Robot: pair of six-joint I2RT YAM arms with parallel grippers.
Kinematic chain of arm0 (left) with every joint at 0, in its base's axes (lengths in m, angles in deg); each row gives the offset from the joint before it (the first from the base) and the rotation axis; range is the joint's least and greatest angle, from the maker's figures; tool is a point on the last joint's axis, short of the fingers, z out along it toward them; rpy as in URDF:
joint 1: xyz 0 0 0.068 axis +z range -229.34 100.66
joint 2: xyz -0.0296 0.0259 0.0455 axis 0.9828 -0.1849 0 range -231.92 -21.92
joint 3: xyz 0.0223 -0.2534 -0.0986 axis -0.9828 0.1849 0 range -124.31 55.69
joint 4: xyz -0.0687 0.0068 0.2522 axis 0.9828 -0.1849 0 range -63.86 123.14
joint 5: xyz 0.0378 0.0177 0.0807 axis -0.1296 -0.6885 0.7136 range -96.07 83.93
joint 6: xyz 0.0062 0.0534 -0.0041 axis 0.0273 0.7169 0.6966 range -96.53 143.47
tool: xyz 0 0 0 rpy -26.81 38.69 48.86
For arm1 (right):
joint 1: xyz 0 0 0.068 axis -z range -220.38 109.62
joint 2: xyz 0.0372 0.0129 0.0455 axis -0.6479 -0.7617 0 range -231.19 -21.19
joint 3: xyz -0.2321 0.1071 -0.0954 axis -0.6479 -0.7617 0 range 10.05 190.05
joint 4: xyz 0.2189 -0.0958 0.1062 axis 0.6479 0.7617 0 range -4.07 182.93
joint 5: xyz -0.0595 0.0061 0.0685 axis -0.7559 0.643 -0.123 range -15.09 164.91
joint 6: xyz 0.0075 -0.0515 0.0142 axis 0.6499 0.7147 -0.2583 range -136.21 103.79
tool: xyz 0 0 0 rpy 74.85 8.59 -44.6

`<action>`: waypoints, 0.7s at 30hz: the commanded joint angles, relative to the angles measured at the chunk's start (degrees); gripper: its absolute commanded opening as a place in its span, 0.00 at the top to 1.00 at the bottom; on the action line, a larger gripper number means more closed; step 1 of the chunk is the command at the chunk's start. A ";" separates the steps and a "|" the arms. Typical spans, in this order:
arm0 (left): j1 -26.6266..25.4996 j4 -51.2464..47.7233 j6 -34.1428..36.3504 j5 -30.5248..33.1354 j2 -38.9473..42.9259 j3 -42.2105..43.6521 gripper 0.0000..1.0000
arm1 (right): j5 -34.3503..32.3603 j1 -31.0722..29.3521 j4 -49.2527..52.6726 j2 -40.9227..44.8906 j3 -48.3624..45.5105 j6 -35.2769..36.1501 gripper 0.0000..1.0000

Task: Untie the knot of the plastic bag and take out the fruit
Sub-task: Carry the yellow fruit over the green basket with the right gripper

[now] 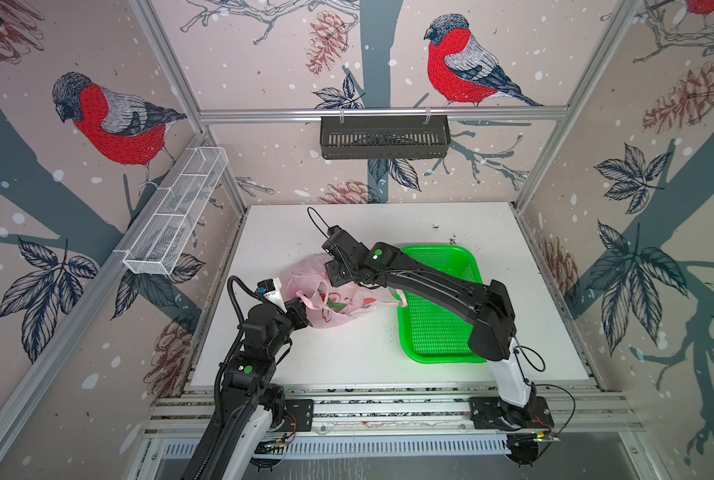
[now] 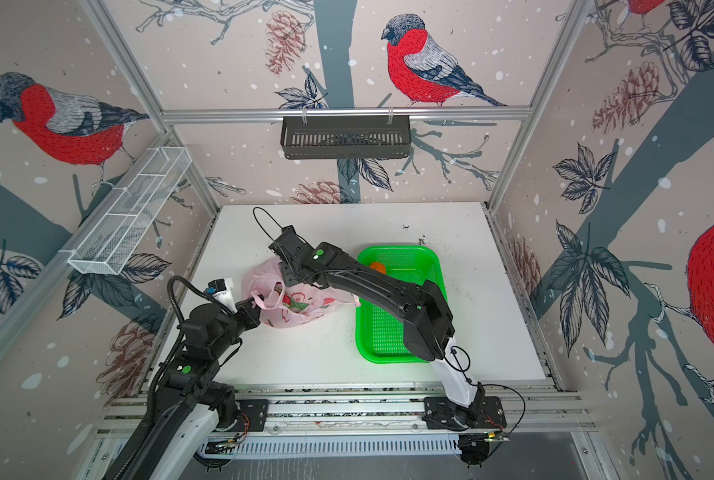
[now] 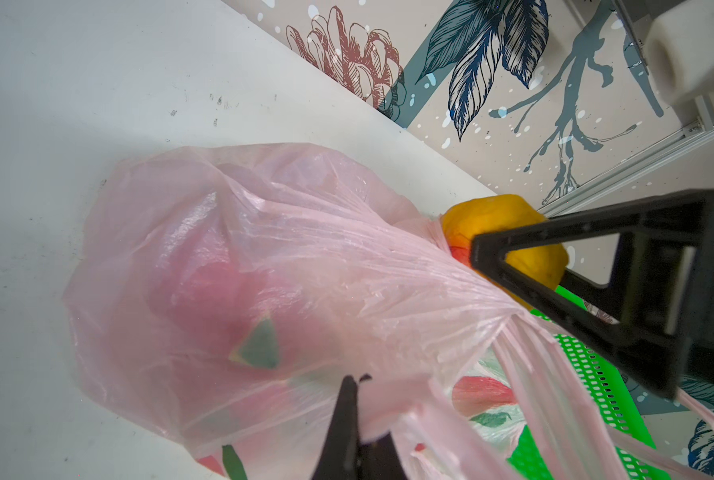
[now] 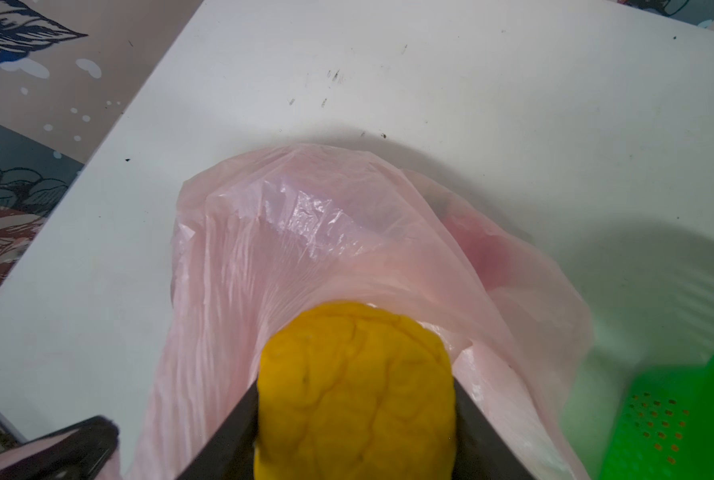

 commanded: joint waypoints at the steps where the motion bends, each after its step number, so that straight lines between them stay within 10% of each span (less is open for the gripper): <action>1: 0.01 0.98 -0.04 0.87 0.00 -0.58 1.00 | -0.54 -0.07 1.26 2.42 -0.87 0.78 0.58; 21: 0.02 1.07 0.31 0.11 -0.53 -0.68 1.00 | -8.31 13.25 -3.00 20.89 -20.43 -1.71 0.58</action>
